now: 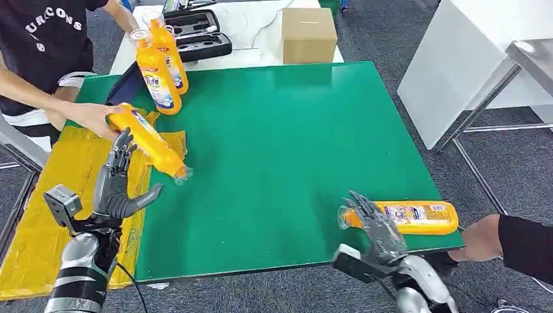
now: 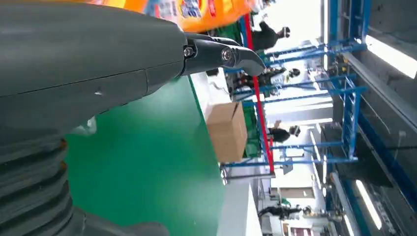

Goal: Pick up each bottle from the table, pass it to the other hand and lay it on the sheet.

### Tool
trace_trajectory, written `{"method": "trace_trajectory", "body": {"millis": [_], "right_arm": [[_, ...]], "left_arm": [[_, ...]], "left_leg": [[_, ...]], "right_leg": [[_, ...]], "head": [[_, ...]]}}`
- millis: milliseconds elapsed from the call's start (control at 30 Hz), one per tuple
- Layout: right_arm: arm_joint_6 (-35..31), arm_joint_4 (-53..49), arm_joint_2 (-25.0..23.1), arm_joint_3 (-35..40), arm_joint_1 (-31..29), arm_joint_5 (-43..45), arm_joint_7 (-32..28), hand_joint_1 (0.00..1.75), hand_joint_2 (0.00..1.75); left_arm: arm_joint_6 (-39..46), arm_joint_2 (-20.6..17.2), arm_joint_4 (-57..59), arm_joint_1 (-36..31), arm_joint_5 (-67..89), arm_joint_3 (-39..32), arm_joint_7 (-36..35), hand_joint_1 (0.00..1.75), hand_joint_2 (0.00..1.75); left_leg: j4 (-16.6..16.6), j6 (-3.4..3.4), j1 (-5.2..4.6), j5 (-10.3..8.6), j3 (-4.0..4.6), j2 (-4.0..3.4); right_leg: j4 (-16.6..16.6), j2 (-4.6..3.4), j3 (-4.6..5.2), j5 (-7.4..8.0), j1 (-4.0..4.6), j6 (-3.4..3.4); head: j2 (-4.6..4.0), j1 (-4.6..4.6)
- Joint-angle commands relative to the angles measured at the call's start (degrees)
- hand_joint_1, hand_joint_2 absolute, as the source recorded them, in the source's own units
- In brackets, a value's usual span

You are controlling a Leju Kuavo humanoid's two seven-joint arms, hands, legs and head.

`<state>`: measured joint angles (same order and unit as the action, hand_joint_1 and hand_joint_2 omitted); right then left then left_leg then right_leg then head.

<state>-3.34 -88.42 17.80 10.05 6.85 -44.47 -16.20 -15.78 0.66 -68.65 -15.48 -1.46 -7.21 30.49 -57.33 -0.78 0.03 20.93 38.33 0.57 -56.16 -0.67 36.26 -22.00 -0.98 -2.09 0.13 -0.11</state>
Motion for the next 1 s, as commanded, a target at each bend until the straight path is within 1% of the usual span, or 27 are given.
{"method": "trace_trajectory", "body": {"millis": [33, 100, 133, 167, 200, 233, 267, 300, 333, 400, 433, 467, 500, 533, 567, 600, 633, 667, 700, 767, 800, 833, 867, 900, 933, 1000], "right_arm": [[10.6, -6.0, 14.4, -17.4, 7.8, 4.7, -0.5, 0.00, 1.75], [10.7, -4.7, 13.9, -18.9, 7.4, 4.3, -0.4, 0.00, 1.75], [10.7, -4.7, 13.9, -18.9, 7.4, 4.3, -0.4, 0.00, 1.75], [10.8, -4.1, 13.6, -18.7, 7.0, 3.9, -0.5, 0.00, 1.75], [10.7, -3.9, 13.2, -18.6, 6.8, 3.7, -0.4, 0.00, 1.75], [10.6, -3.4, 13.4, -19.3, 6.9, 3.1, 0.5, 0.00, 1.75], [10.5, -2.9, 13.8, -19.8, 6.8, 2.4, 1.2, 0.00, 1.75], [10.4, -2.1, 13.9, -20.1, 6.4, 1.7, 1.7, 0.00, 1.75], [10.4, -1.4, 13.9, -20.4, 5.8, 1.4, 1.8, 0.00, 1.75], [10.0, 1.1, 13.6, -20.4, 3.6, 0.7, 1.6, 0.00, 1.75], [9.6, 1.9, 13.4, -20.5, 2.7, 0.2, 1.7, 0.00, 1.75], [9.1, 2.9, 12.9, -20.4, 1.6, -0.3, 1.7, 0.00, 1.75], [9.1, 3.0, 12.7, -20.3, 1.3, -0.3, 1.7, 0.00, 1.75], [8.8, 3.7, 12.5, -20.0, 0.6, -0.7, 1.7, 0.00, 1.75], [8.1, 4.4, 12.1, -19.9, -0.2, -1.4, 1.7, 0.00, 1.75], [7.4, 4.7, 12.1, -19.7, -0.6, -2.4, 2.3, 0.00, 1.75], [6.6, 5.3, 12.1, -19.3, -1.2, -3.8, 3.4, 0.00, 1.75], [5.6, 6.4, 12.2, -18.6, -2.2, -5.4, 4.6, 0.00, 1.75], [5.2, 7.4, 12.1, -17.9, -3.3, -6.4, 5.2, 0.00, 1.75], [2.8, 10.3, 11.0, -15.7, -6.3, -9.5, 6.6, 0.00, 1.75], [2.0, 11.6, 10.4, -14.5, -7.6, -10.6, 7.0, 0.00, 1.75], [1.7, 12.0, 10.0, -13.8, -8.1, -11.0, 7.2, 0.00, 1.75], [1.7, 12.0, 10.0, -13.8, -8.1, -11.0, 7.2, 0.00, 1.75], [1.7, 12.0, 10.0, -13.8, -8.1, -11.0, 7.2, 0.00, 1.75], [1.7, 12.0, 10.0, -13.8, -8.1, -11.0, 7.2, 0.00, 1.75], [1.6, 12.0, 10.1, -13.9, -8.0, -11.0, 7.2, 0.00, 1.75]], "left_arm": [[-0.2, 1.4, 9.1, -4.9, 0.0, -0.4, 0.9, 0.00, 1.75], [-0.5, 1.5, 9.2, -4.6, -0.1, 0.0, 0.8, 0.00, 1.75], [-0.5, 1.5, 9.2, -4.6, -0.1, 0.0, 0.8, 0.00, 1.75], [-0.4, 1.5, 9.1, -4.6, -0.1, 0.0, 0.8, 0.00, 1.75], [-0.8, 1.4, 9.1, -4.4, -0.2, 0.2, 0.7, 0.00, 1.75], [-1.4, 1.4, 9.3, -4.4, -0.6, 0.3, 0.4, 0.00, 1.75], [-1.5, 1.4, 9.4, -4.3, -0.6, 0.4, 0.3, 0.00, 1.75], [-1.4, 1.5, 9.7, -4.3, -0.6, 0.6, 0.3, 0.00, 1.75], [-1.4, 1.5, 10.0, -4.3, -0.6, 0.7, 0.1, 0.00, 1.75], [-1.4, 1.5, 11.0, -4.5, -0.9, 0.6, 0.0, 0.00, 1.75], [-1.4, 1.5, 11.3, -4.6, -1.1, 0.5, 0.0, 0.00, 1.75], [-1.5, 1.5, 11.6, -4.6, -1.3, 0.4, 0.1, 0.00, 1.75], [-1.5, 1.5, 11.6, -4.6, -1.3, 0.4, 0.1, 0.00, 1.75], [-1.5, 1.5, 11.7, -4.6, -1.4, 0.4, 0.1, 0.00, 1.75], [-1.6, 1.5, 11.8, -4.6, -1.4, 0.4, 0.2, 0.00, 1.75], [-1.5, 1.6, 11.7, -4.5, -1.4, 0.4, 0.1, 0.00, 1.75], [-1.9, 1.7, 11.5, -4.3, -1.6, 0.6, 0.0, 0.00, 1.75], [-2.2, 1.9, 11.1, -4.1, -1.7, 0.8, -0.2, 0.00, 1.75], [-2.4, 2.0, 10.8, -3.9, -1.6, 1.1, -0.2, 0.00, 1.75], [-2.6, 2.4, 9.8, -3.7, -1.5, 1.9, -0.4, 0.00, 1.75], [-2.5, 2.6, 9.3, -3.5, -1.5, 2.2, -0.5, 0.00, 1.75], [-2.4, 2.8, 9.1, -3.5, -1.5, 2.4, -0.5, 0.00, 1.75], [-2.4, 2.8, 9.1, -3.5, -1.5, 2.4, -0.5, 0.00, 1.75], [-2.4, 2.8, 9.1, -3.5, -1.5, 2.4, -0.5, 0.00, 1.75], [-2.4, 2.8, 9.1, -3.5, -1.5, 2.4, -0.5, 0.00, 1.75], [-2.5, 2.6, 9.1, -3.5, -1.5, 2.4, -0.6, 0.00, 1.75]], "left_leg": [[0.0, -0.06, -0.12, 0.11, -0.15, 0.24], [-0.1, -0.08, -0.12, 0.29, -0.34, 0.19], [0.0, -0.11, -0.15, 0.20, -0.26, 0.08], [0.0, -0.10, -0.12, 0.28, -0.40, 0.05], [0.0, -0.11, -0.12, 0.20, -0.27, -0.02], [0.0, -0.09, -0.10, 0.29, -0.44, -0.05], [0.0, -0.12, -0.09, 0.21, -0.28, -0.10], [0.0, -0.08, -0.07, 0.28, -0.41, -0.10], [0.0, -0.07, -0.08, 0.31, -0.48, -0.11], [0.0, -0.12, -0.12, 0.20, -0.34, -0.23], [0.0, -0.09, -0.08, 0.30, -0.51, -0.24], [0.1, -0.11, -0.06, 0.23, -0.39, -0.32], [0.1, -0.09, -0.06, 0.29, -0.55, -0.32], [0.1, -0.11, -0.05, 0.23, -0.41, -0.37], [0.1, -0.09, -0.03, 0.31, -0.58, -0.36], [0.1, -0.12, -0.04, 0.21, -0.39, -0.35], [0.1, -0.09, 0.00, 0.29, -0.55, -0.38], [0.1, -0.11, -0.01, 0.23, -0.43, -0.36], [0.1, -0.12, -0.02, 0.19, -0.34, -0.38], [0.0, -0.10, -0.01, 0.30, -0.57, -0.47], [0.1, -0.11, 0.01, 0.23, -0.43, -0.48], [0.1, -0.09, 0.01, 0.26, -0.53, -0.50], [0.1, -0.12, -0.01, 0.20, -0.39, -0.45], [0.1, -0.09, 0.02, 0.28, -0.57, -0.48], [0.0, -0.08, 0.02, 0.30, -0.57, -0.44], [0.1, -0.13, -0.02, 0.19, -0.39, -0.35]], "right_leg": [[-0.1, 0.32, -0.20, -0.18, -0.08, 0.01], [-0.1, 0.33, -0.40, -0.28, -0.05, 0.06], [0.0, 0.18, -0.26, -0.13, -0.08, 0.02], [0.0, 0.19, -0.40, -0.19, -0.05, 0.06], [0.0, 0.12, -0.24, -0.10, -0.05, 0.03], [0.0, 0.12, -0.40, -0.18, -0.03, 0.08], [0.0, 0.05, -0.22, -0.07, -0.02, 0.04], [0.0, 0.09, -0.36, -0.15, 0.02, 0.08], [0.0, 0.11, -0.42, -0.19, 0.02, 0.09], [0.1, 0.02, -0.22, -0.07, -0.02, 0.03], [0.1, 0.06, -0.42, -0.15, 0.03, 0.07], [0.1, -0.05, -0.29, -0.05, 0.05, 0.04], [0.1, -0.02, -0.45, -0.11, 0.06, 0.06], [0.1, -0.09, -0.31, -0.04, 0.06, 0.04], [0.1, -0.06, -0.49, -0.11, 0.09, 0.07], [0.1, -0.06, -0.28, -0.03, 0.04, 0.03], [0.1, -0.06, -0.46, -0.09, 0.08, 0.07], [0.1, -0.06, -0.34, -0.05, 0.07, 0.04], [0.1, -0.09, -0.24, -0.02, 0.05, 0.03], [0.1, -0.14, -0.47, -0.08, 0.08, 0.07], [0.2, -0.18, -0.35, 0.00, 0.09, 0.05], [0.2, -0.19, -0.43, -0.03, 0.10, 0.07], [0.2, -0.16, -0.31, 0.01, 0.07, 0.03], [0.2, -0.16, -0.50, -0.04, 0.11, 0.08], [0.1, -0.12, -0.50, -0.07, 0.11, 0.08], [0.1, -0.06, -0.32, -0.04, 0.06, 0.05]], "head": [[0.00, 0.02], [0.00, 0.00], [0.00, 0.00], [0.00, 0.00], [0.00, 0.00], [0.00, 0.00], [0.00, 0.00], [0.00, 0.00], [0.00, 0.00], [0.00, -0.04], [0.00, -0.02], [0.00, -0.02], [0.00, 0.00], [0.00, -0.02], [0.00, -0.02], [0.00, -0.02], [0.00, 0.00], [0.00, 0.00], [0.00, -0.02], [0.00, 0.00], [0.00, -0.02], [0.00, -0.02], [0.00, -0.02], [0.00, 0.00], [0.00, -0.02], [0.00, -0.02]]}}
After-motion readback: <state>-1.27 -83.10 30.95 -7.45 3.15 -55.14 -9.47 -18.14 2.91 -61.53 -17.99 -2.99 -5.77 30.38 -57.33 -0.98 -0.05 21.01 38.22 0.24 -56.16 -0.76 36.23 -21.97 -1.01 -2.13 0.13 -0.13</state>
